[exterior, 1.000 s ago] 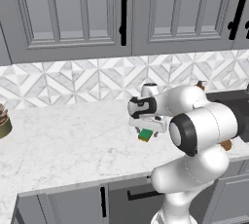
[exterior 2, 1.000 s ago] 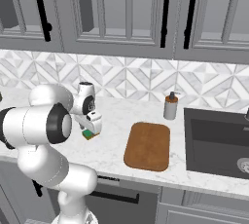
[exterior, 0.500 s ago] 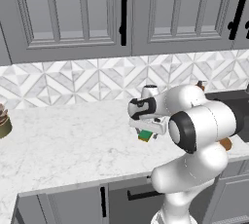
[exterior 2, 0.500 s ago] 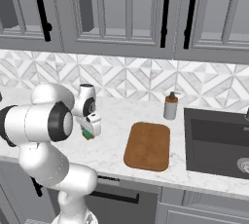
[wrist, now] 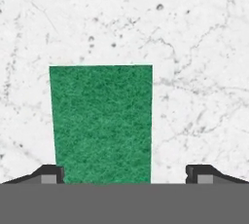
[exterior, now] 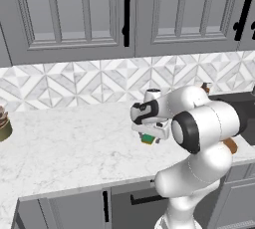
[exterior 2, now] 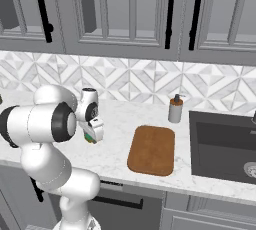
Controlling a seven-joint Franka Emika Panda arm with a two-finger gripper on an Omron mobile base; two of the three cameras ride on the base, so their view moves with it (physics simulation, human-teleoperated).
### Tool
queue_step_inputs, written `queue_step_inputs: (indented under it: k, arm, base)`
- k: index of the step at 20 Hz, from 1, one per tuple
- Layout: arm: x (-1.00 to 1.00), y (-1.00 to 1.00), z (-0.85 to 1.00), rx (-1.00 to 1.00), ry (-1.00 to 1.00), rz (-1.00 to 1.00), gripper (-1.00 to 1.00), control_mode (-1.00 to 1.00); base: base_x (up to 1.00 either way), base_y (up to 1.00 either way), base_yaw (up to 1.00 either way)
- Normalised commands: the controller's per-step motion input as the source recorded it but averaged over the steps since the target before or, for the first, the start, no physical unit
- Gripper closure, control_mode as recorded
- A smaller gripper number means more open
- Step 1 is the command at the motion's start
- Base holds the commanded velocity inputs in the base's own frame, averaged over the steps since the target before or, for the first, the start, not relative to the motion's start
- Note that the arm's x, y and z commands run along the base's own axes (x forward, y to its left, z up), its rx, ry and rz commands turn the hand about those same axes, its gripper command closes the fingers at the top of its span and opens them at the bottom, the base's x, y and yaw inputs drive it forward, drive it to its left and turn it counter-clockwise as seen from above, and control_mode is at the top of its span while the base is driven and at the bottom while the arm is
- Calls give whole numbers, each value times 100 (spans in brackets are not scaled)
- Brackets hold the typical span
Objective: Pick up the sponge from the counter and clean the cutting board by briefly scrubbing or pressing down on the cutting board. Once finished, release the sponge.
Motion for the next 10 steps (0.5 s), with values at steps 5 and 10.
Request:
queue_step_inputs:
  k: [5,10]
  arm:
    - [0,0,-20,0,0,-1,-100,-100]
    - [0,0,-43,0,0,0,100,-100]
  base:
    - [0,0,0]
    - [0,0,0]
